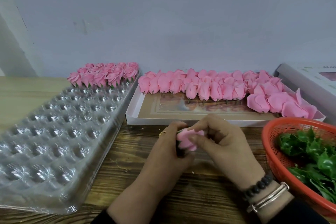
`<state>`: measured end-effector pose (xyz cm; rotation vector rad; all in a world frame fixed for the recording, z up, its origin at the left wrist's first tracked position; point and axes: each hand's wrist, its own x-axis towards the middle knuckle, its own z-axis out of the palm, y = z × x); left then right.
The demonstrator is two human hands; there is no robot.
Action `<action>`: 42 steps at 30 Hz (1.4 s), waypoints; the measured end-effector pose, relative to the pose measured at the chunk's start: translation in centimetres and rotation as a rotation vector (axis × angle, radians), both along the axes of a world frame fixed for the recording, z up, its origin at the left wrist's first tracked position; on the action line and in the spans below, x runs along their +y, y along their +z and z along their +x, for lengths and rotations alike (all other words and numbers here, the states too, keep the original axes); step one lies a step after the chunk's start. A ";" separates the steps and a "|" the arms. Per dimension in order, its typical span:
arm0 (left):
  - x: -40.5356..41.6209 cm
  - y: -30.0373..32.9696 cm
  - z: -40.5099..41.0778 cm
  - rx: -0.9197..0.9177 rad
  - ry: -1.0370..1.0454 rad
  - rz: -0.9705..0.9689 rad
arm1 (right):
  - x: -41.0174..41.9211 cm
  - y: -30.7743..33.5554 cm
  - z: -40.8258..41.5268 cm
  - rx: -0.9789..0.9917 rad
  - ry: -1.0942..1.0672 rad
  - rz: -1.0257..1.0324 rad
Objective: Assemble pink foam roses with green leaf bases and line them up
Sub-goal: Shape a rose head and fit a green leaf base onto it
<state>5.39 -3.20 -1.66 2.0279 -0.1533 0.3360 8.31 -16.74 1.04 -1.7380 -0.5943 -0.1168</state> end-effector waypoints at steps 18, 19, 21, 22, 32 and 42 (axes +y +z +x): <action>-0.5 1.6 0.4 0.196 -0.005 -1.239 | 1.8 -1.4 -0.8 -0.034 -0.079 0.007; -0.6 1.7 0.4 0.210 -0.019 -1.283 | 2.2 -1.6 -1.0 -0.043 -0.043 -0.038; -0.9 1.8 0.1 0.250 -0.044 -1.308 | 2.9 -2.0 -1.4 -0.066 -0.011 -0.129; -1.0 1.8 0.0 0.264 -0.042 -1.302 | 3.1 -2.1 -1.5 -0.078 -0.024 -0.172; -0.6 1.7 0.1 0.371 -0.148 -1.273 | 2.5 -0.9 -1.4 0.233 0.090 0.086; -0.6 1.5 0.1 0.360 -0.128 -1.325 | 2.8 -1.8 -1.4 0.124 0.024 -0.027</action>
